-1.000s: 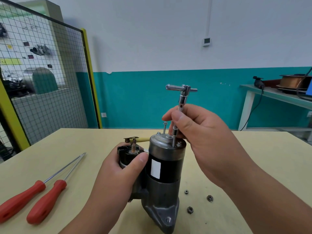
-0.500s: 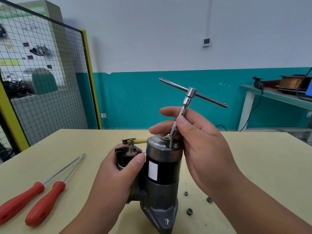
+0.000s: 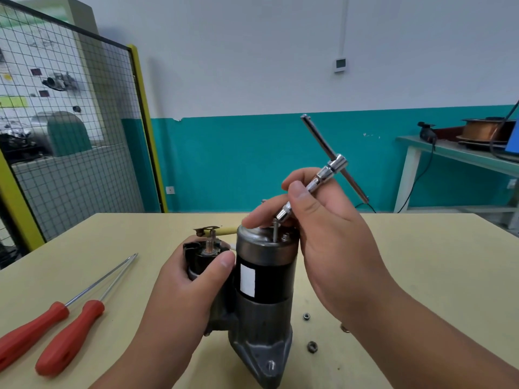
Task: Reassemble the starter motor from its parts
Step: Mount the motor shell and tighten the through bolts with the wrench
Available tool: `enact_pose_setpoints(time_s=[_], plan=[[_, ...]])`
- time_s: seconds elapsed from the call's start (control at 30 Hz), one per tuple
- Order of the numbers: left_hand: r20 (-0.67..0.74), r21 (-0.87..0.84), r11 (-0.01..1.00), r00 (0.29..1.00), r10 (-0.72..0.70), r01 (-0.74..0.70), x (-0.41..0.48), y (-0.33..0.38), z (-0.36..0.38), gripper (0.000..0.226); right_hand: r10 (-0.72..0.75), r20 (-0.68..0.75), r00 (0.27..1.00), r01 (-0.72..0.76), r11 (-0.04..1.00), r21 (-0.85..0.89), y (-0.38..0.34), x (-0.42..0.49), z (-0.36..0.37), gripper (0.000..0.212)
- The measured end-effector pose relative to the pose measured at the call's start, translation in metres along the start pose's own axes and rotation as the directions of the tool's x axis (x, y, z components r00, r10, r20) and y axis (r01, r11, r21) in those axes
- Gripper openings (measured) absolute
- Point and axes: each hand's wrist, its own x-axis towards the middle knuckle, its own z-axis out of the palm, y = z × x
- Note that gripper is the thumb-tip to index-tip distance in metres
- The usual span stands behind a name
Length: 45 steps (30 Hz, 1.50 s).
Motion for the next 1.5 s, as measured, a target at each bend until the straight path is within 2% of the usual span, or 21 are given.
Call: enact_pose_setpoints(time_s=[0.13, 0.3, 0.37, 0.9, 1.23, 1.5], plan=[[0.066, 0.014, 0.998, 0.996, 0.064, -0.065, -0.004, 0.005, 0.001, 0.042, -0.025, 0.034, 0.999, 0.031, 0.984, -0.174, -0.009, 0.0, -0.002, 0.018], [0.086, -0.015, 0.998, 0.995, 0.057, -0.056, -0.005, 0.006, 0.002, 0.044, -0.056, 0.059, 0.997, 0.071, 0.959, -0.276, -0.01, -0.004, 0.0, 0.034], [0.088, -0.023, 0.999, 0.995, 0.051, -0.049, -0.005, 0.007, 0.002, 0.042, -0.073, 0.041, 0.996, 0.082, 0.953, -0.29, -0.009, -0.004, 0.001, 0.033], [0.067, 0.017, 0.996, 0.994, 0.084, -0.085, -0.003, 0.003, 0.0, 0.043, -0.02, 0.072, 0.997, 0.029, 0.99, -0.135, -0.001, -0.001, -0.008, 0.046], [0.07, 0.021, 0.994, 0.991, 0.11, -0.111, -0.003, 0.004, 0.0, 0.042, -0.052, 0.076, 0.996, 0.067, 0.977, -0.204, -0.008, 0.0, -0.003, 0.02], [0.071, 0.04, 0.993, 0.991, 0.112, -0.115, -0.003, 0.004, 0.0, 0.043, -0.042, 0.06, 0.997, 0.054, 0.976, -0.212, -0.007, -0.001, -0.001, 0.03]])
